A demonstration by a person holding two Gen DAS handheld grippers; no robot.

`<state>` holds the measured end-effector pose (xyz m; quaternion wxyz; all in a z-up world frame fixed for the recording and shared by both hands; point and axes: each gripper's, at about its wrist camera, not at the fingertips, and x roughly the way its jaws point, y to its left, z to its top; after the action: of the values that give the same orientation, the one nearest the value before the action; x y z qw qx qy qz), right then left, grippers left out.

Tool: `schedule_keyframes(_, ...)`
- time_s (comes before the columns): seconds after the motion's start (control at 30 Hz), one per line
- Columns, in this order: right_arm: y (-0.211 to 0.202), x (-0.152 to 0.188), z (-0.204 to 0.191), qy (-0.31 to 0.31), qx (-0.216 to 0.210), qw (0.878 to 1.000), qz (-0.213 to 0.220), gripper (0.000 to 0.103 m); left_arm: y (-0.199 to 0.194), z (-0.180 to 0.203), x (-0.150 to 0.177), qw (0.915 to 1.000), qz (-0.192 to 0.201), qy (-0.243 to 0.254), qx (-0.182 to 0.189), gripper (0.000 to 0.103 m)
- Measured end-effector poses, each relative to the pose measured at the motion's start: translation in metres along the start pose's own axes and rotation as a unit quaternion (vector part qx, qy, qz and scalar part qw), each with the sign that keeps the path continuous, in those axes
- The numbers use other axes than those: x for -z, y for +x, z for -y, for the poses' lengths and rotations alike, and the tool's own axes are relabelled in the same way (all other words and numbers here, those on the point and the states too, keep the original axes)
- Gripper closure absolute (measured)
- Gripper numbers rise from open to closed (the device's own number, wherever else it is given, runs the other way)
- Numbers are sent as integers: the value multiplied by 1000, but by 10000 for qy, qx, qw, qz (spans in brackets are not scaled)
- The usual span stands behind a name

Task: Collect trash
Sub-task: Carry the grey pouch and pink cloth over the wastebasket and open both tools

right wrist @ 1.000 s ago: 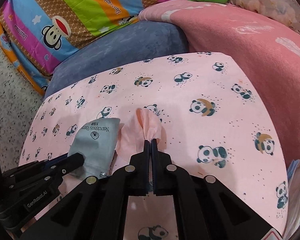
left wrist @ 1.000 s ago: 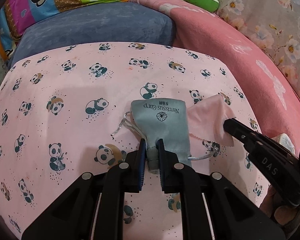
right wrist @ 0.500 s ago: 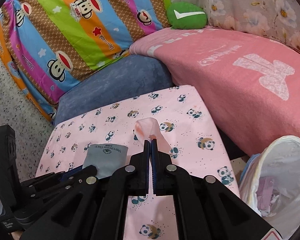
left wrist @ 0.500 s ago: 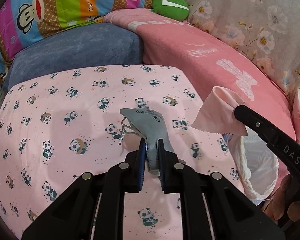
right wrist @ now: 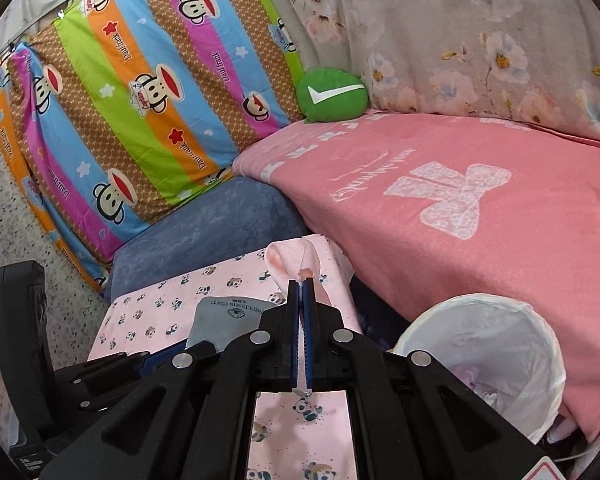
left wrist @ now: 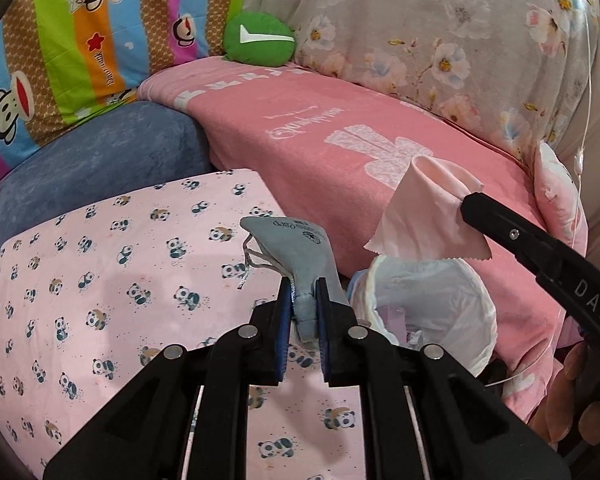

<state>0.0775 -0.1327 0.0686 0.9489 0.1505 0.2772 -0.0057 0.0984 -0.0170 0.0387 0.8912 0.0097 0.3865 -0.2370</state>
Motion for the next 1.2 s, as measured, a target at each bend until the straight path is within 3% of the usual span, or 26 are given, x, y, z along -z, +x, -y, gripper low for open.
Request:
schedule_keyframes(0.27,-48,-3,49,269,287,9989,242,100,2,49,1,9989,-25,403,228,91)
schedule_keyframes(0.57,-73,0,97,532,529,9966,338,100,10,88,3,9968,-108,677,400,91)
schedule_keyframes(1.2,-76,10,144,756,655,9947,245,100,35,125,5,9942,-384,855,524,89)
